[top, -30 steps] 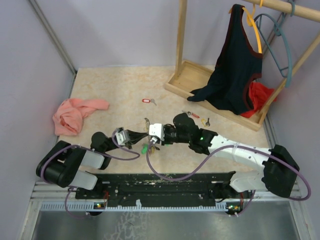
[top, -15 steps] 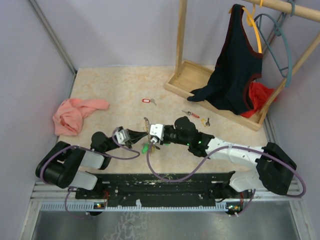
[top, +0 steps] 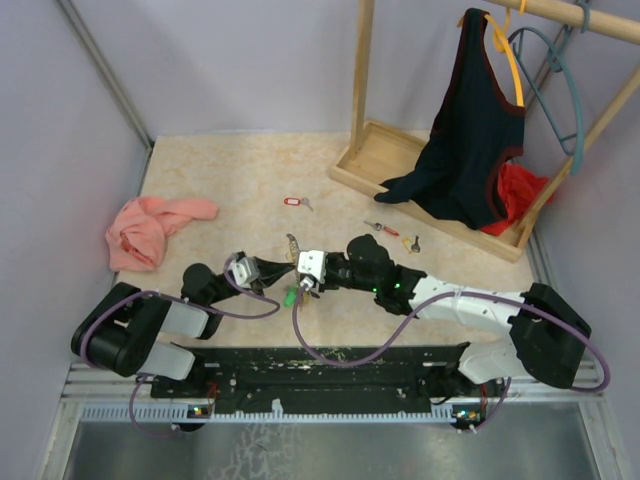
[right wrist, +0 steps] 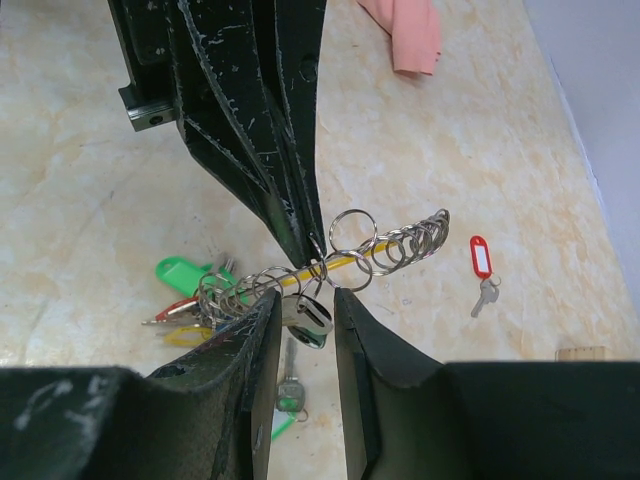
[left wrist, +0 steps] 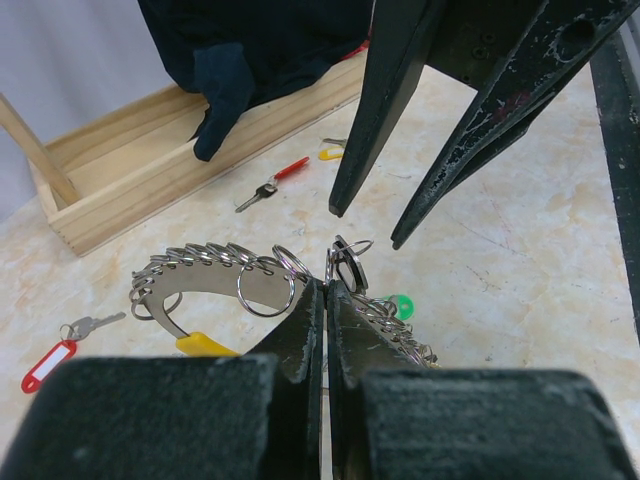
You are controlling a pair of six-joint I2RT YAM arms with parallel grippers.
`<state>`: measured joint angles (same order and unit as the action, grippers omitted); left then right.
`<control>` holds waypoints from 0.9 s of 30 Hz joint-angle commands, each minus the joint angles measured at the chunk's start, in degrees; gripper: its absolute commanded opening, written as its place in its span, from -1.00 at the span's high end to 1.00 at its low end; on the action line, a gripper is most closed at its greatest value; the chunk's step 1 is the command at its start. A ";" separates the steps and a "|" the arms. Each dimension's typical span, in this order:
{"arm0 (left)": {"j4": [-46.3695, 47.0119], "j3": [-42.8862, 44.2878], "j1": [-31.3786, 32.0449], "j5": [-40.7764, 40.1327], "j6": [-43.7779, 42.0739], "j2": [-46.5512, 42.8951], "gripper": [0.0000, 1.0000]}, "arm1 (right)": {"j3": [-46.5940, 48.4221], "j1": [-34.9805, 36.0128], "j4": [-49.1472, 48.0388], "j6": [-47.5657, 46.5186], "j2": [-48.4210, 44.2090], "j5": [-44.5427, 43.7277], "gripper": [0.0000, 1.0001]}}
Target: Put the keys on the keyring
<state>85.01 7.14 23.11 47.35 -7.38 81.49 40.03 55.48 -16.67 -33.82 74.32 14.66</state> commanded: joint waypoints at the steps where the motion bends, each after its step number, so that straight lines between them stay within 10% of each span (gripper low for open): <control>1: 3.24 0.00 -0.16 -0.84 0.84 -0.28 1.00 | 0.99 0.83 -1.03 0.70 0.03 0.45 0.44; 27: 8.36 -0.27 -0.13 -0.38 4.70 0.55 1.00 | 0.14 1.04 -3.84 -0.87 3.52 -1.82 1.00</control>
<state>86.56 6.98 23.05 47.00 -4.43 82.02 39.81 55.75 -19.16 -34.37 77.34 12.45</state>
